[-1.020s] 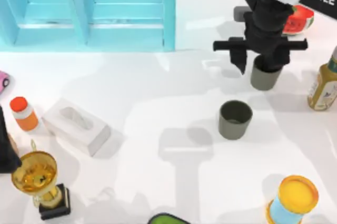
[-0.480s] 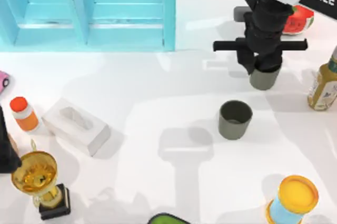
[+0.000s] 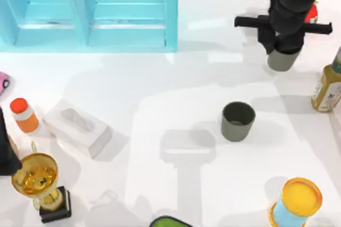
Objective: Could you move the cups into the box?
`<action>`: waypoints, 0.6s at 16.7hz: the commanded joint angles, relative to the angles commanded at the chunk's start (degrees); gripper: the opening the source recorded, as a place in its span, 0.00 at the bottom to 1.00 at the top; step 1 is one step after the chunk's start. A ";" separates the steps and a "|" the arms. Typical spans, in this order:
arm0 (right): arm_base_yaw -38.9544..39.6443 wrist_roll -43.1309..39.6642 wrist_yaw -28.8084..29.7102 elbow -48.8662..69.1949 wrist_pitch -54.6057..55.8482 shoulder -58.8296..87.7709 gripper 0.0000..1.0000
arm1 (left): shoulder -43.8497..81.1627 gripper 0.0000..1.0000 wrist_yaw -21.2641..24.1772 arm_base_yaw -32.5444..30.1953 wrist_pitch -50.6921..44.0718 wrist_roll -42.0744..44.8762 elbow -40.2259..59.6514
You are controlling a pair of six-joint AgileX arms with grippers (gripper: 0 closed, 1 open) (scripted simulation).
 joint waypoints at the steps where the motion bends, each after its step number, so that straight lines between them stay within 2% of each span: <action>1: -1.66 -0.68 -0.30 0.80 -1.07 -0.57 0.00 | 0.00 1.00 0.00 0.00 0.00 0.00 0.00; 5: -6.56 -5.91 -0.57 2.69 -8.72 -2.32 0.00 | 0.00 1.00 0.00 0.00 0.00 0.00 0.00; 10: -7.05 -12.15 -0.03 5.06 -15.39 -5.63 0.00 | 0.00 1.00 0.00 0.00 0.00 0.00 0.00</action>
